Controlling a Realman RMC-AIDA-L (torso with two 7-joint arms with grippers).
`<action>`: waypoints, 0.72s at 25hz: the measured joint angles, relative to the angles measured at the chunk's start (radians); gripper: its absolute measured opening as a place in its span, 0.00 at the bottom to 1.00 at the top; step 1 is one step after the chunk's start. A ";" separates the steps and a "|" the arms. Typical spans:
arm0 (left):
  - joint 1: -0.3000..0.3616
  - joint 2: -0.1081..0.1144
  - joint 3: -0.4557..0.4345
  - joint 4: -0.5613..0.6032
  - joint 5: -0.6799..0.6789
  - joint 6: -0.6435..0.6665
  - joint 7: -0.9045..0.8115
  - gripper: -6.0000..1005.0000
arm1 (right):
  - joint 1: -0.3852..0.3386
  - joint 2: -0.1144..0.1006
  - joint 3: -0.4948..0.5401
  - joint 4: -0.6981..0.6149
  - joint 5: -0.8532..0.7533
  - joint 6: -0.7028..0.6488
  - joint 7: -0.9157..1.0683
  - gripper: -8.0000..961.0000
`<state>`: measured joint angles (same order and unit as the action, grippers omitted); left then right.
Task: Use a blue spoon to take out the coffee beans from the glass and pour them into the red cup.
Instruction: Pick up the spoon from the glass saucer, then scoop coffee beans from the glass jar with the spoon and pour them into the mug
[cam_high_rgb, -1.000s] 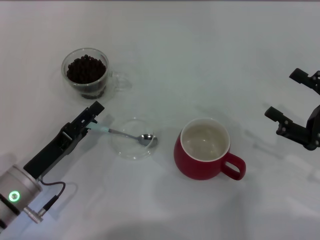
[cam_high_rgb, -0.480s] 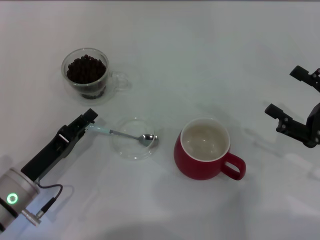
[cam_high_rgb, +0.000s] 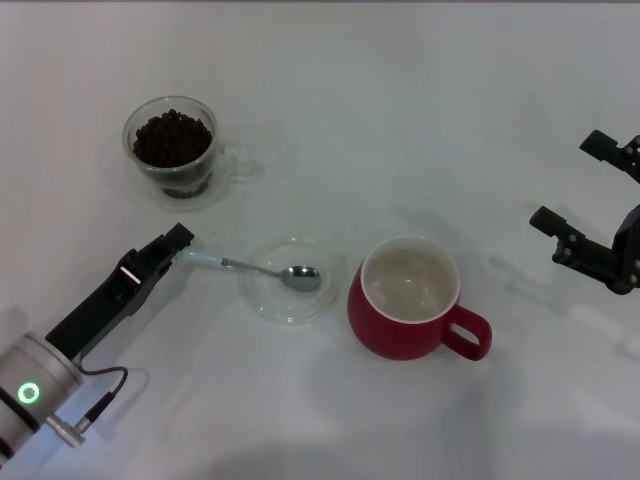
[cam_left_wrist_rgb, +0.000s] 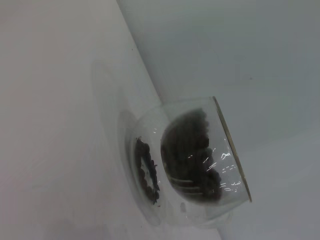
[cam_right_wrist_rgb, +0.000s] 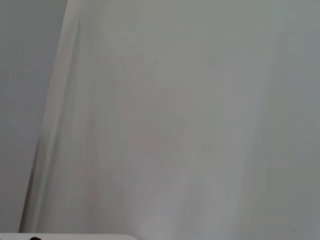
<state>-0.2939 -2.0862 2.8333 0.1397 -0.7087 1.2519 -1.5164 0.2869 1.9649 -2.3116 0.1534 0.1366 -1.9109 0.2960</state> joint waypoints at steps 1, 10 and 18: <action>0.000 0.000 0.000 0.000 0.000 0.000 0.000 0.13 | 0.000 0.000 0.000 0.000 0.000 0.000 0.000 0.91; 0.002 0.010 -0.003 -0.031 -0.017 0.065 0.015 0.13 | 0.000 0.000 0.000 0.000 0.000 -0.005 0.000 0.91; 0.020 0.017 -0.003 -0.253 -0.135 0.359 0.011 0.13 | 0.000 0.007 -0.001 -0.005 0.000 -0.010 0.000 0.91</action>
<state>-0.2744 -2.0689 2.8301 -0.1135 -0.8438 1.6106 -1.5053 0.2868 1.9717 -2.3131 0.1483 0.1365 -1.9207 0.2955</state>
